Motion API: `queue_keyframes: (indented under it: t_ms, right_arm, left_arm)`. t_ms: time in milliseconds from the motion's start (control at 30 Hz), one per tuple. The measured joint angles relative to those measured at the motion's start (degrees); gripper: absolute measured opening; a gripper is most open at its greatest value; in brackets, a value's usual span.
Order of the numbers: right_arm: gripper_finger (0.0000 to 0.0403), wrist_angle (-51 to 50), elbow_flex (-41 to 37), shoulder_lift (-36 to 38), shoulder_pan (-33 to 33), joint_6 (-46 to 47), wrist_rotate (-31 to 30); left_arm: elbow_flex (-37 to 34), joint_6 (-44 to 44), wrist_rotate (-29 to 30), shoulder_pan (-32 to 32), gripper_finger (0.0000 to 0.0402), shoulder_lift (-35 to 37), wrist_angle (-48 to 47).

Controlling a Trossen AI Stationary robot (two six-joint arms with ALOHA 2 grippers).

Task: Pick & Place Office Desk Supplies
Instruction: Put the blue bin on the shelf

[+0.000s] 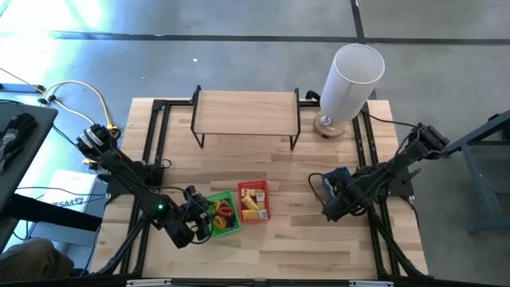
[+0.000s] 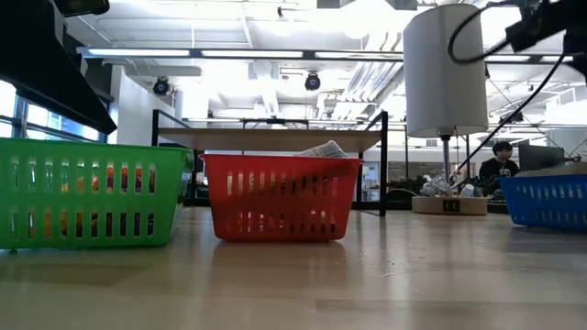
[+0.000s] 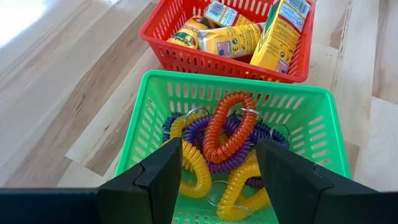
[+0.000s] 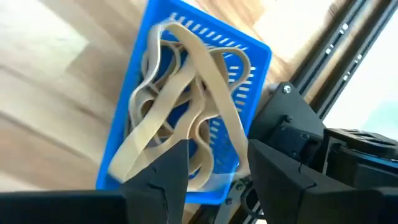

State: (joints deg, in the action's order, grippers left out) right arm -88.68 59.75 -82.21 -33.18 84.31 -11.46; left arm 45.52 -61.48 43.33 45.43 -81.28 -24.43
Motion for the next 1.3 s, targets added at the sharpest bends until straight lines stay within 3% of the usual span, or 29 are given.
queue_keyframes:
  t_ms: [233, 500, 733, 933, 1100, 1300]
  right_arm:
    - [0.015, -0.2, 1.4, 0.0, -1.1, -1.0, 0.9]
    - [0.0149, 0.4, 1.4, 0.0, -2.4, -18.5, 3.7]
    - [0.0145, 8.7, 1.4, 0.0, -8.1, -23.1, 8.5]
    - [0.0144, 13.2, 1.4, -0.5, -13.2, -27.8, 3.4]
    - [0.0144, 11.4, 1.4, -0.8, -16.7, -35.6, 3.4]
    - [0.0144, 14.1, -1.5, -0.8, -17.4, -36.0, 4.0]
  left_arm:
    - [0.0, 0.0, 0.0, 0.0, 0.02, 0.0, 0.0]
    - [0.0, 0.0, 0.0, 0.1, 0.02, 0.0, 0.0]
    - [0.0, 0.0, 0.0, 0.1, 0.02, 0.0, 0.0]
    - [0.0, -0.4, 0.0, 0.1, 0.02, 0.0, 0.0]
    - [0.0, -1.0, 0.0, 0.1, 0.02, 0.0, 0.0]
    - [0.0, -0.9, 0.0, 0.1, 0.02, 0.0, 0.0]
